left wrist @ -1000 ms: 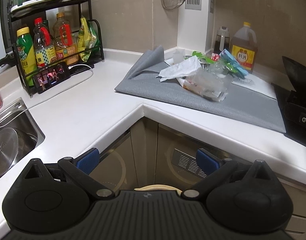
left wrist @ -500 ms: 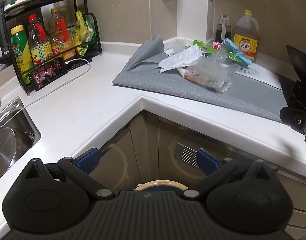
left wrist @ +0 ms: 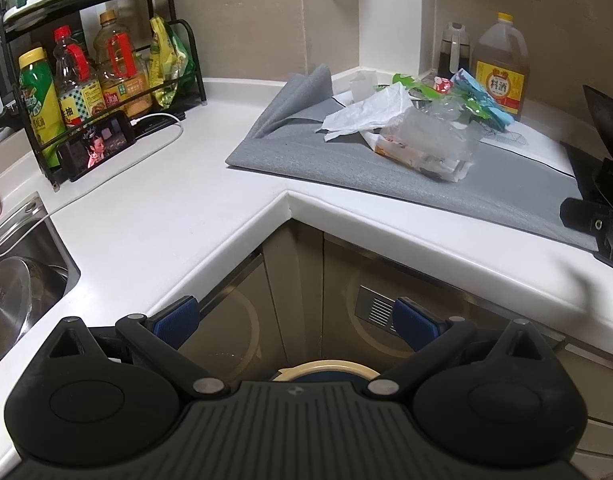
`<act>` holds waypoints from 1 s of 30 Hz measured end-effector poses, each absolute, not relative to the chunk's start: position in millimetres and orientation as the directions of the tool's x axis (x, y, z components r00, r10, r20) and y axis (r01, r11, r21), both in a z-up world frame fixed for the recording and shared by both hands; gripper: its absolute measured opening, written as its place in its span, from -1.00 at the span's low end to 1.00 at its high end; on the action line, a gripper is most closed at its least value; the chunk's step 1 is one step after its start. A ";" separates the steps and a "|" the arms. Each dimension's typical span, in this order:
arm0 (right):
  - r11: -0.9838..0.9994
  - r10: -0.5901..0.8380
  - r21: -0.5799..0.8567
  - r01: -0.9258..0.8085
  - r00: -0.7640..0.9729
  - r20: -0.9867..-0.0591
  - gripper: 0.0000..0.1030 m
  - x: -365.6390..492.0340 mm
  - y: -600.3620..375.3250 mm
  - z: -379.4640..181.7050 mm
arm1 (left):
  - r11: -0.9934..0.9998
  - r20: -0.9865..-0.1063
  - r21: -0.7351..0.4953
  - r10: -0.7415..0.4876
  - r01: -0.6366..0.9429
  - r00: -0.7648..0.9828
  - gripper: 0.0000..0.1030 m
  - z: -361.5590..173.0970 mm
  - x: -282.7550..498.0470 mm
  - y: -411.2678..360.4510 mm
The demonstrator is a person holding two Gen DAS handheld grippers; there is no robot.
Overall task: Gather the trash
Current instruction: 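Move both tools toward the trash pile on the grey mat, then grasp the clear plastic bag with the right gripper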
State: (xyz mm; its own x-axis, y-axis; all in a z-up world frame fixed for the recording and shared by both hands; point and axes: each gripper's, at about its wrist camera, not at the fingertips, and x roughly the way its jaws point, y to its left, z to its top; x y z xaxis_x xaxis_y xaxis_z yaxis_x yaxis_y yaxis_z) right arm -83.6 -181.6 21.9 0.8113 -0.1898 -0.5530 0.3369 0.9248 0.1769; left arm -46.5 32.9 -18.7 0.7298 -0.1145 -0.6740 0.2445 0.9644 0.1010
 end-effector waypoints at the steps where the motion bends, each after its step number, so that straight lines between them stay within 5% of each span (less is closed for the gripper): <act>1: 0.925 -0.183 0.185 0.331 0.816 -0.548 1.00 -80.4 -183.4 21.9 | 0.965 -0.675 0.102 -0.111 0.241 0.730 0.99 -18.6 -44.4 33.3; 12: 0.915 -0.089 0.296 0.273 0.854 -0.512 1.00 -23.5 -205.1 15.9 | 0.974 -0.681 0.133 -0.044 0.183 0.731 0.99 -18.2 -18.3 39.9; 30: 0.947 -0.086 0.211 0.242 0.825 -0.558 1.00 70.9 -202.0 -13.8 | 0.970 -0.705 0.181 0.011 0.165 0.710 0.99 -27.9 13.3 36.6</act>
State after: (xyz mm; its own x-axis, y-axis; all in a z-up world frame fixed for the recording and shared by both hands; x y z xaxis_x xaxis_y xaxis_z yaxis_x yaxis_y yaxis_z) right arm 70.9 -202.0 -13.8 0.8252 -0.0865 -0.5582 0.2423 0.9469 0.2114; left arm 13.3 36.6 -27.9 0.7096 0.0107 -0.7046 0.1647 0.9697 0.1805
